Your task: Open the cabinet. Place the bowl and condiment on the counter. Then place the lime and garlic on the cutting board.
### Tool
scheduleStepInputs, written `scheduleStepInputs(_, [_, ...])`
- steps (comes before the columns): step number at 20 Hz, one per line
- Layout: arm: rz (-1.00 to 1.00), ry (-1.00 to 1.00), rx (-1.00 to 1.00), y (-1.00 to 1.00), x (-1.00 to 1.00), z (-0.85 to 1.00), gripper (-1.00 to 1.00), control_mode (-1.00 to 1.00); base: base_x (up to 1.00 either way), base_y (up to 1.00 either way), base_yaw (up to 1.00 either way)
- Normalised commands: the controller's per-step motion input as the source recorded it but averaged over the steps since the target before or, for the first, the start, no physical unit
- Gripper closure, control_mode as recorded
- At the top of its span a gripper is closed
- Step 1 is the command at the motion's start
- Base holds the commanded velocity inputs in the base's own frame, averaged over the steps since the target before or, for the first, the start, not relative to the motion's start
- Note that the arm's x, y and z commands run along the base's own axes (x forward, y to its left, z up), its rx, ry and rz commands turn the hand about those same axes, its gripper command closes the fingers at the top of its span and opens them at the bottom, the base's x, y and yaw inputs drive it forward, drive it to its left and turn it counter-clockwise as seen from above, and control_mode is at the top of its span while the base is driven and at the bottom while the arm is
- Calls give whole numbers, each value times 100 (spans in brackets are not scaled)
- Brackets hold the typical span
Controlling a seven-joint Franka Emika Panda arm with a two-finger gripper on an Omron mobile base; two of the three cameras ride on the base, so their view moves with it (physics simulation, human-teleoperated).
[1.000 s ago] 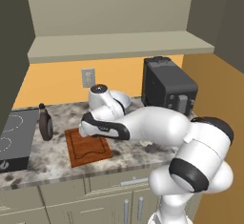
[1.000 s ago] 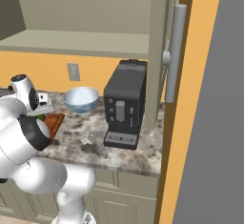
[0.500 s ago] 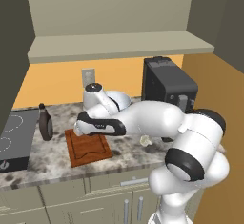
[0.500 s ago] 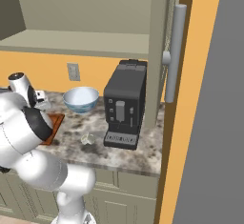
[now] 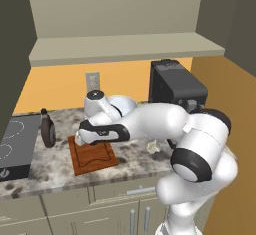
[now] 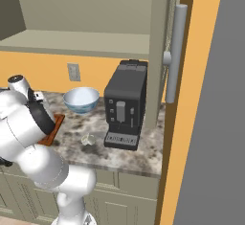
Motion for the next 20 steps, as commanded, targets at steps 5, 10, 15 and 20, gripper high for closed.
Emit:
scheduleStepInputs(5, [7, 0, 0, 9, 29, -2, 100, -100, 0, 0, 0])
scheduleStepInputs(10, [5, 0, 0, 13, 25, -9, 100, -100, 0, 0, 0])
scheduleStepInputs(15, [3, 0, 0, 19, 14, -11, 100, -100, 0, 0, 0])
scheduleStepInputs(20, [1, 2, 0, 2, 1, -27, 100, -100, 0, 0, 0])
